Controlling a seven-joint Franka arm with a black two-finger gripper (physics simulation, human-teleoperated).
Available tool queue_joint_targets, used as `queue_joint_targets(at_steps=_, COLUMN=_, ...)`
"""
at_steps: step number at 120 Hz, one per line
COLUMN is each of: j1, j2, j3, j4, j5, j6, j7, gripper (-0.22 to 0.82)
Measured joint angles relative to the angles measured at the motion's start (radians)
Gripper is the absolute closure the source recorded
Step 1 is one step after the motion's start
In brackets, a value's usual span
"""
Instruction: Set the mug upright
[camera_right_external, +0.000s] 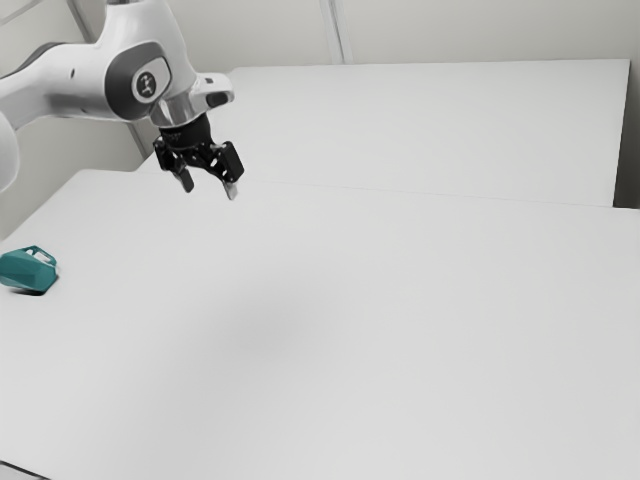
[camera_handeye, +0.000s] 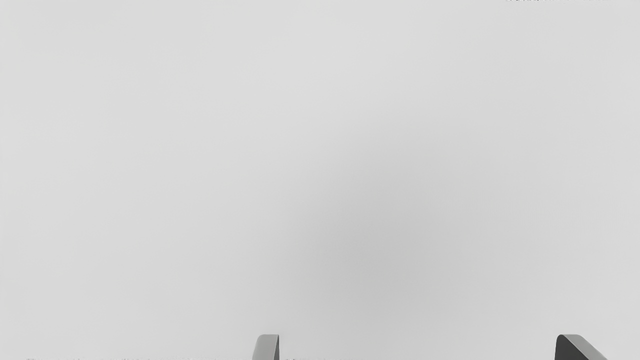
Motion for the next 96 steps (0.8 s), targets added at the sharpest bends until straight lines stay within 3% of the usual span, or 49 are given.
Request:
queue_joint_targets(at_steps=25, j1=0.075, j2=0.003, j3=0.000, j4=-0.006, j5=-0.004, j6=0.013, j7=-0.010, gripper=0.00)
queue_joint_targets(at_steps=48, j1=0.070, j2=-0.001, j3=0.000, j4=-0.029, j5=-0.005, j6=0.025, j7=-0.012, gripper=0.00)
queue_joint_targets(at_steps=78, j1=0.021, j2=-0.076, j3=-0.001, j4=-0.251, j5=-0.048, j6=0.169, j7=0.091, gripper=0.00)
queue_joint_targets(at_steps=96, j1=0.124, j2=-0.114, j3=-0.001, j4=-0.323, j5=-0.104, j6=0.244, j7=0.185, gripper=0.00)
